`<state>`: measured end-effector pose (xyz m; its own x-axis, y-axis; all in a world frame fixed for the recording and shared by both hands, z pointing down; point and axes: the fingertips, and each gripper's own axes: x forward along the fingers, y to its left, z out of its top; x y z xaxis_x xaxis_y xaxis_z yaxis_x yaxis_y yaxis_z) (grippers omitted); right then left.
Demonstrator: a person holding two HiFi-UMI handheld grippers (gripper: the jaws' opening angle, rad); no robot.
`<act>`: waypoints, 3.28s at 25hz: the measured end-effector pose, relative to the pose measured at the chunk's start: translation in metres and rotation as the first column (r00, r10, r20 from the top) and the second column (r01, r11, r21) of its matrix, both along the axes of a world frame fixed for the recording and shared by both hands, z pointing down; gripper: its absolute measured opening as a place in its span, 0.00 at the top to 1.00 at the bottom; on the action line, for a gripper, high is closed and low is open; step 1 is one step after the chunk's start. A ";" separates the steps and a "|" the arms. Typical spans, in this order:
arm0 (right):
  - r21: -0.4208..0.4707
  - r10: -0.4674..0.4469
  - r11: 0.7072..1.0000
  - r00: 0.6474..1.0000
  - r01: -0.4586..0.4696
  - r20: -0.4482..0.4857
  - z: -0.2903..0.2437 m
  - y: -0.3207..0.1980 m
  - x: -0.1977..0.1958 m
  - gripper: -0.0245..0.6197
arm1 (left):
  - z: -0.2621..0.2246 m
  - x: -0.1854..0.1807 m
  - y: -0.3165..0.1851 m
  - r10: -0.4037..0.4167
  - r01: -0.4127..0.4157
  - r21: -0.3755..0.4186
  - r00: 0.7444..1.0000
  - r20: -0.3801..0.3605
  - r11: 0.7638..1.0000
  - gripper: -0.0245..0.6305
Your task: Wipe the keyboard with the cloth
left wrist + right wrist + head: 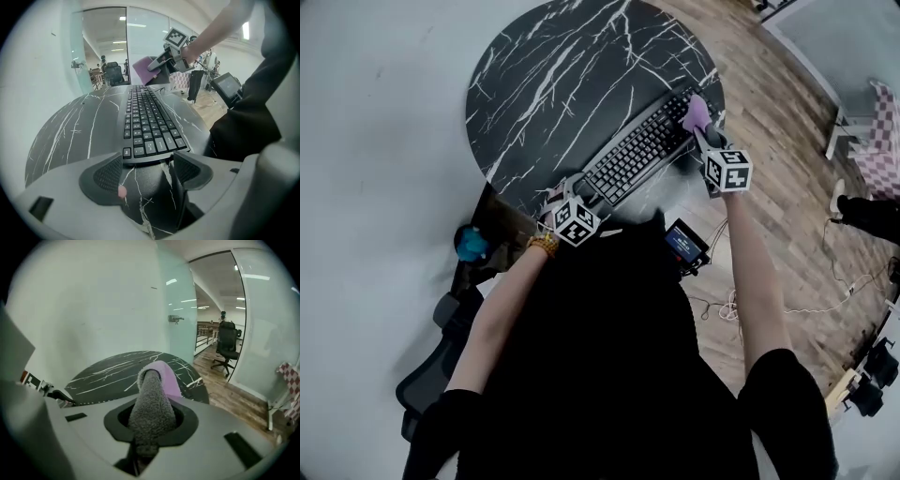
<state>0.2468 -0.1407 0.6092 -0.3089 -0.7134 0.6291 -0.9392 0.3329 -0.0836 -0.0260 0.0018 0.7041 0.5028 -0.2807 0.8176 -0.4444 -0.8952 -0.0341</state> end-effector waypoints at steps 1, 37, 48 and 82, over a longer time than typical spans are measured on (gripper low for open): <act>0.000 0.014 1.000 0.999 -0.014 -0.029 0.001 -0.002 0.011 0.86 | 0.000 0.000 0.001 0.001 -0.001 0.001 1.000 -0.001 1.000 0.46; -0.340 -0.074 0.939 0.935 -0.052 -0.347 0.094 -0.054 0.060 0.86 | -0.004 -0.002 0.005 0.011 -0.011 -0.002 1.000 0.024 1.000 0.46; -0.339 -0.054 0.940 0.956 -0.049 -0.288 0.091 -0.047 0.041 0.86 | -0.004 -0.001 0.004 0.013 -0.013 0.012 1.000 0.011 1.000 0.46; -0.344 -0.041 0.938 0.970 -0.045 -0.239 0.092 -0.002 -0.015 0.86 | -0.003 -0.002 0.004 0.003 -0.003 0.029 1.000 0.007 1.000 0.46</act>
